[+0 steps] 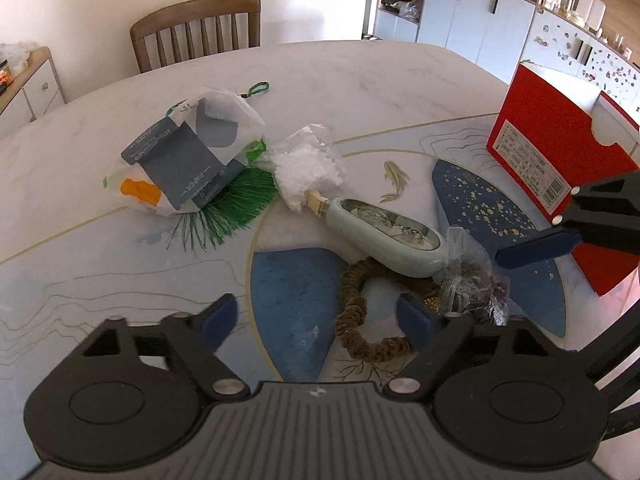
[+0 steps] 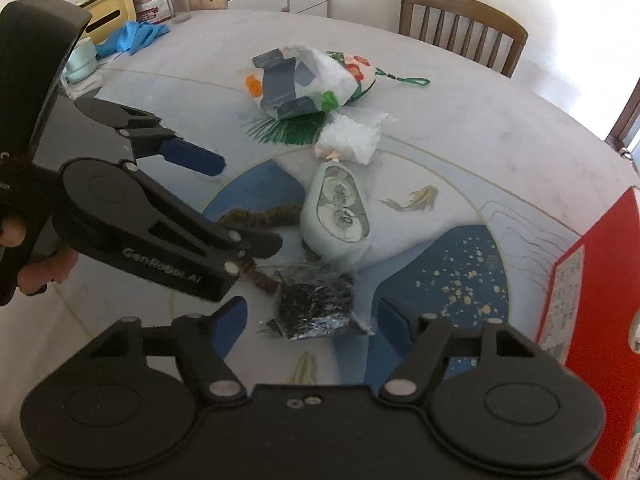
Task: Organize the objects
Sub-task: 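Grasp the brown bead bracelet with left tool while right tool grasps the black seed bag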
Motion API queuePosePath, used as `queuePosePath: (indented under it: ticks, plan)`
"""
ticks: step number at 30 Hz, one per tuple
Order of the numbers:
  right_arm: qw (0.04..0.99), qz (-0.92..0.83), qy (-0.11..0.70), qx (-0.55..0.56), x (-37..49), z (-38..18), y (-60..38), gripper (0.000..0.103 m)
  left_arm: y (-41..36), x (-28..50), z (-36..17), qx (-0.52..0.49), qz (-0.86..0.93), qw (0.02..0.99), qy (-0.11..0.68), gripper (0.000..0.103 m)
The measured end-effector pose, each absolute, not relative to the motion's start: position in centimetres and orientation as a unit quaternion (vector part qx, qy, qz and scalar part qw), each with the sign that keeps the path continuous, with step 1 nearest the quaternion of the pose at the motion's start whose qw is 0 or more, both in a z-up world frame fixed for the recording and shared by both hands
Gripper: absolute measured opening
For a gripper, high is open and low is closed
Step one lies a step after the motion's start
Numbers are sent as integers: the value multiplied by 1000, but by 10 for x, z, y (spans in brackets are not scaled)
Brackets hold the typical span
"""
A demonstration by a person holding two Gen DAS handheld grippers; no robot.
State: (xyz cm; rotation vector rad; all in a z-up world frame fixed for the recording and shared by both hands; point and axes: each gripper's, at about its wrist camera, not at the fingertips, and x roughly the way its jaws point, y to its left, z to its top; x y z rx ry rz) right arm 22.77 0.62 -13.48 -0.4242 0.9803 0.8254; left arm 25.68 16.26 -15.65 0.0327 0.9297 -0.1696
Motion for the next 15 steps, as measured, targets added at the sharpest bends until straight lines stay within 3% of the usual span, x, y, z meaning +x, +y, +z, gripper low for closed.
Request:
queuePosePath:
  ticks: [2,7,15]
  plan:
    - [779,384,455,-198,228,-136,7,62,162,256,-157,12,-89,889,450,68]
    - [774,390,458,-195,229,-138,6,51,153,253,-156,27,-113,886,449,54]
    - [785,383,453,-178,230,-135,2,41,142,252,-154,34,-128,880,456,16]
